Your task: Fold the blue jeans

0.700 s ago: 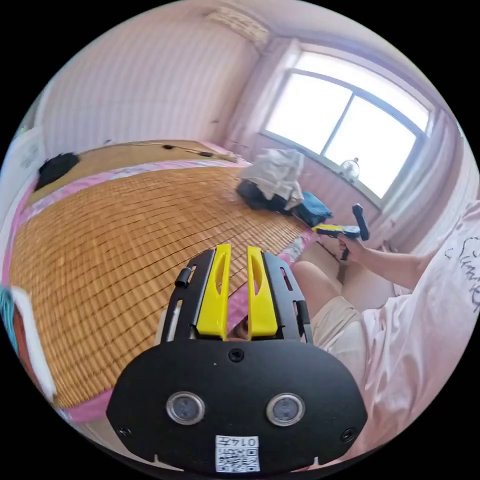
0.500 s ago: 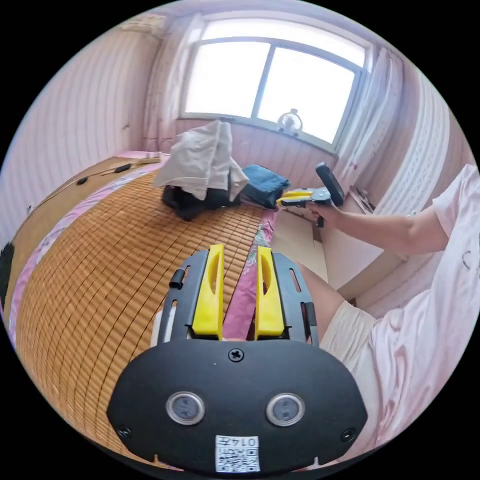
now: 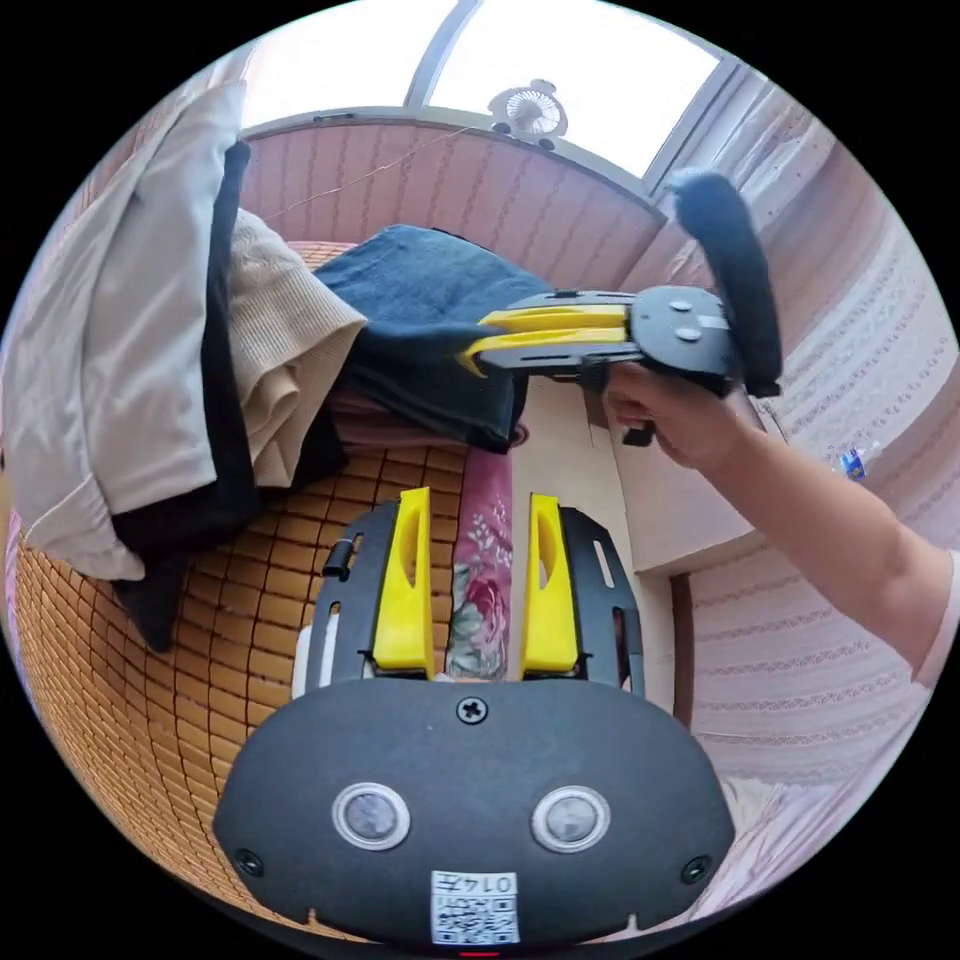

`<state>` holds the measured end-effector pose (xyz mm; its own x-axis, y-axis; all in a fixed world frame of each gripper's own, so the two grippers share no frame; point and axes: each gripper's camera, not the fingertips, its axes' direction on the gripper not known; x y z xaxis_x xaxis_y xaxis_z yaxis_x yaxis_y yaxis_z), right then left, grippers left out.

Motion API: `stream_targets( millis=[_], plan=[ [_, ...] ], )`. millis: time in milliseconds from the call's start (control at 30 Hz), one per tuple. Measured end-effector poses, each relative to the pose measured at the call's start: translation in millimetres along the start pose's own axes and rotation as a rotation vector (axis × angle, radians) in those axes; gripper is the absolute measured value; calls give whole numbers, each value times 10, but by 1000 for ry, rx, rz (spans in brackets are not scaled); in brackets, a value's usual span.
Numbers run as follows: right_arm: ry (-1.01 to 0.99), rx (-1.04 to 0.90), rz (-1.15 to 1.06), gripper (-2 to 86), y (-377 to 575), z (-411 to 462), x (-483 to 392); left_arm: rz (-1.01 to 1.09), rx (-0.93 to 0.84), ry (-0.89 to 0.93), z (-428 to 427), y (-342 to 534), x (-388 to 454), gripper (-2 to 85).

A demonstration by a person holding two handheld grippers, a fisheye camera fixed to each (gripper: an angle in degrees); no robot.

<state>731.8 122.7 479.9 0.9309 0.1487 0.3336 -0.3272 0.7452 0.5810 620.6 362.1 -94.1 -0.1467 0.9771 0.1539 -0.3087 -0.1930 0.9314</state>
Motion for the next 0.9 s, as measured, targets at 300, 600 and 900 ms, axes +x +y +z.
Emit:
stream_targets(
  millis=[300, 600, 900],
  plan=[
    [-301, 507, 24, 26, 643, -2202, 322, -266, -45, 106, 594, -537, -406, 94],
    [-733, 794, -198, 17, 551, -3651, -550, -344, 60, 109, -604, 536, -582, -7],
    [-1228, 821, -258, 14, -130, -4076, -2099, -565, 423, -45, -3545, 3433, -868, -10]
  ],
)
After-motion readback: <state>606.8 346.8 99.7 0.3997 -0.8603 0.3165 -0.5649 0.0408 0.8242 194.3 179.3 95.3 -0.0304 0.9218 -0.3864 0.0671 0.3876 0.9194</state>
